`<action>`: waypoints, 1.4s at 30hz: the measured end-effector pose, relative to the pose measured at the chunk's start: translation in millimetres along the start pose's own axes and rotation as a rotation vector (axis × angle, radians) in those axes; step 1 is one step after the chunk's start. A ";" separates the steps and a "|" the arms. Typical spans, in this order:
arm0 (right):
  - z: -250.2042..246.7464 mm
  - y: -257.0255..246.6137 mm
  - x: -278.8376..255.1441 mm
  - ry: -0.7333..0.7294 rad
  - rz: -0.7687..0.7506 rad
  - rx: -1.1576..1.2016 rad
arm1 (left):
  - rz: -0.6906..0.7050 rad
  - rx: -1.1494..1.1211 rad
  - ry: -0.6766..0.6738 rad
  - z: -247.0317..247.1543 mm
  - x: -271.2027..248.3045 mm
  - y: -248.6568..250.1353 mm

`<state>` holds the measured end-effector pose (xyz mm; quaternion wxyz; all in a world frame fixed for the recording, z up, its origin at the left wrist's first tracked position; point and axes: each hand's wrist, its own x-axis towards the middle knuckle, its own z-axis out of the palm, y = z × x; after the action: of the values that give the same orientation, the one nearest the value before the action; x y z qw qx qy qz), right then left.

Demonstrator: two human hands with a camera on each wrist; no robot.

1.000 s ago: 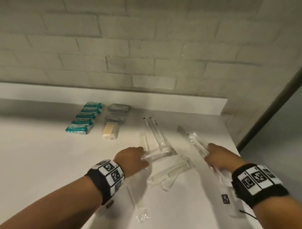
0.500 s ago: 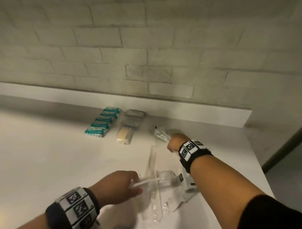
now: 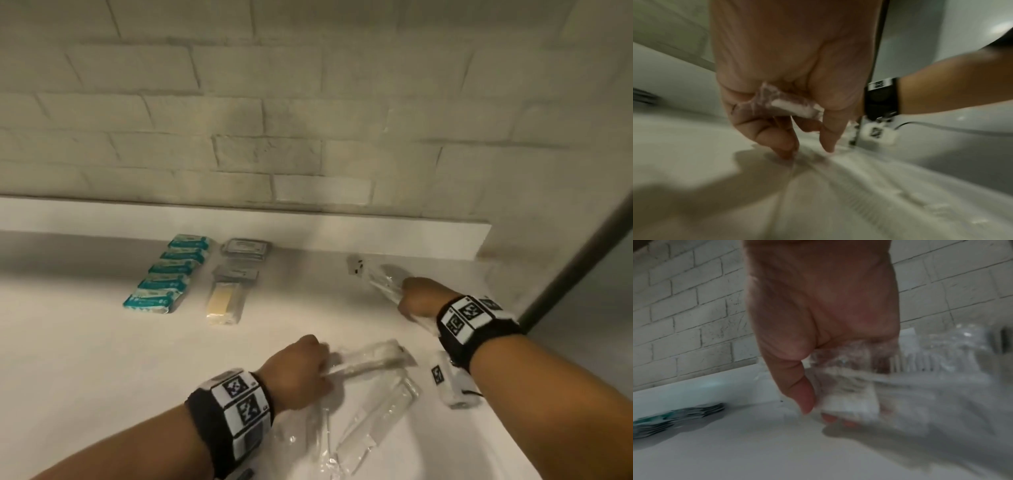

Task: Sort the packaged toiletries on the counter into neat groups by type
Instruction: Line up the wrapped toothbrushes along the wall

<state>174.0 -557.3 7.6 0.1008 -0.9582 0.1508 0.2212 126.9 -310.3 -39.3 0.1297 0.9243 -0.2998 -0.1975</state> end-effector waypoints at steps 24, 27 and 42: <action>3.2 -10.0 25.9 0.335 0.117 0.222 | -0.114 0.112 -0.017 -45.8 63.0 -47.7; 7.3 -13.8 16.0 0.107 0.105 0.128 | -0.095 0.182 -0.029 -45.7 66.5 -43.7; 27.9 -77.6 15.7 0.029 -0.150 0.220 | -0.143 0.190 0.060 -42.4 72.9 -42.9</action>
<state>202.4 -481.4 -14.3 0.2196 -0.9529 0.1037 0.1814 221.4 -315.5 -37.9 0.0359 0.9568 -0.2468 -0.1492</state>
